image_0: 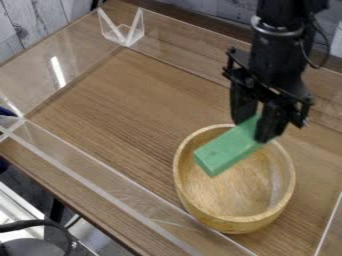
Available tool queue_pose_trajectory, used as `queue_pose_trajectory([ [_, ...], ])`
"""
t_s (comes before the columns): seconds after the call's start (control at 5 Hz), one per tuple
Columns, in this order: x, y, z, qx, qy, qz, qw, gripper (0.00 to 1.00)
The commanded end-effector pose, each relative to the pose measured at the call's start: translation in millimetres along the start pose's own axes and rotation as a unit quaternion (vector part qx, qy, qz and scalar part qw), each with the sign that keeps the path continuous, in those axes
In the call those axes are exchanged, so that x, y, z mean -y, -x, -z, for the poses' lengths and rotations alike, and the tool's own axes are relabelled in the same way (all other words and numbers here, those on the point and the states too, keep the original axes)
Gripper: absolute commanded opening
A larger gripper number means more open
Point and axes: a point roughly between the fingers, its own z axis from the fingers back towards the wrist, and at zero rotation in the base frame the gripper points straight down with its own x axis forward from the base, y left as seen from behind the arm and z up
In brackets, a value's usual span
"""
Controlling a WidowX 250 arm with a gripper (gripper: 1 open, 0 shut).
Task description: Put the green block in the brown bowl
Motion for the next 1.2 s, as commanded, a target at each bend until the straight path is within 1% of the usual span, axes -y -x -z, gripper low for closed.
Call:
queue_pose_trajectory([
  [0.0, 7.7, -2.7, -9.6, 0.031, -0.001, 0.003, 0.9995, 0.00],
  [0.2, 11.3, -1.7, -1.7, 0.024, 0.002, 0.008, 0.9997, 0.00],
  [1.0, 11.9, 3.0, 15.8, 0.005, 0.011, 0.011, 0.9999, 0.00],
])
